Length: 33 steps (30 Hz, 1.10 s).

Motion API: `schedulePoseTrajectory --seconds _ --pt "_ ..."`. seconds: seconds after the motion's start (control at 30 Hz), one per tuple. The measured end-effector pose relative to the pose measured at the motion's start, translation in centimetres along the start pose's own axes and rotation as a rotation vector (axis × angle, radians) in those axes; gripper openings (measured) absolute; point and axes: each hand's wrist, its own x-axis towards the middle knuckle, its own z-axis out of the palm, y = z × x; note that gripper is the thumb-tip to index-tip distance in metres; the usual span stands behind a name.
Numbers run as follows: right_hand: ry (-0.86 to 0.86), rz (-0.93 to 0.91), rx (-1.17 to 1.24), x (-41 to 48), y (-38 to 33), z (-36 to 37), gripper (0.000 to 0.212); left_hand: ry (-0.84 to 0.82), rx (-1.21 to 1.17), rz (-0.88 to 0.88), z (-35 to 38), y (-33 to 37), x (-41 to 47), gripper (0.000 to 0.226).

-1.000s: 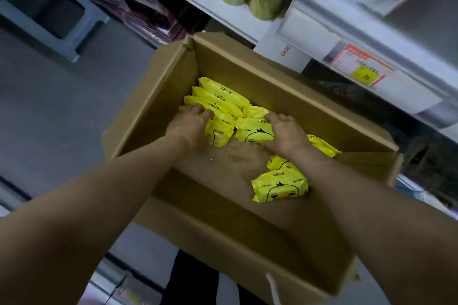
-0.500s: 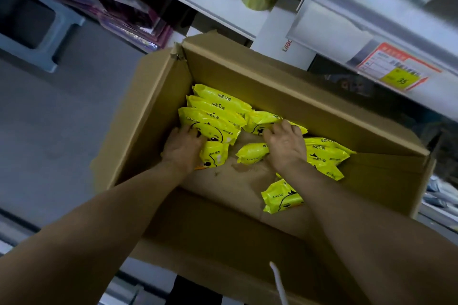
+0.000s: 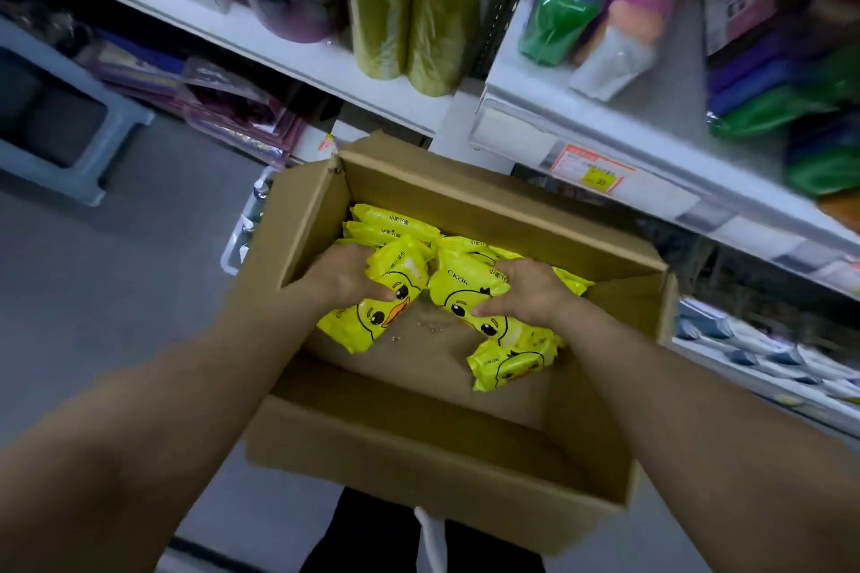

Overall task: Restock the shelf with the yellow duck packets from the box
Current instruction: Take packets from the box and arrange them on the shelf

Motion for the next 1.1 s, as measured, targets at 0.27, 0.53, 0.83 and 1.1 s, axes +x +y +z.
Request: schedulePoseTrajectory --seconds 0.27,0.53,0.83,1.1 --pt "0.089 0.064 0.073 -8.0 1.7 -4.8 0.091 -0.059 -0.05 0.085 -3.9 5.3 -6.1 0.047" --pt "0.301 -0.028 0.097 -16.9 5.3 -8.7 0.07 -0.051 -0.088 0.26 -6.5 14.0 -14.3 0.032" --pt "0.515 -0.023 0.189 -31.2 17.7 -10.0 0.049 0.004 -0.076 0.41 -2.3 27.0 -25.3 0.022" --pt "0.661 0.086 0.198 -45.5 32.5 -10.0 0.072 -0.107 -0.057 0.525 7.2 41.0 -34.7 0.04"
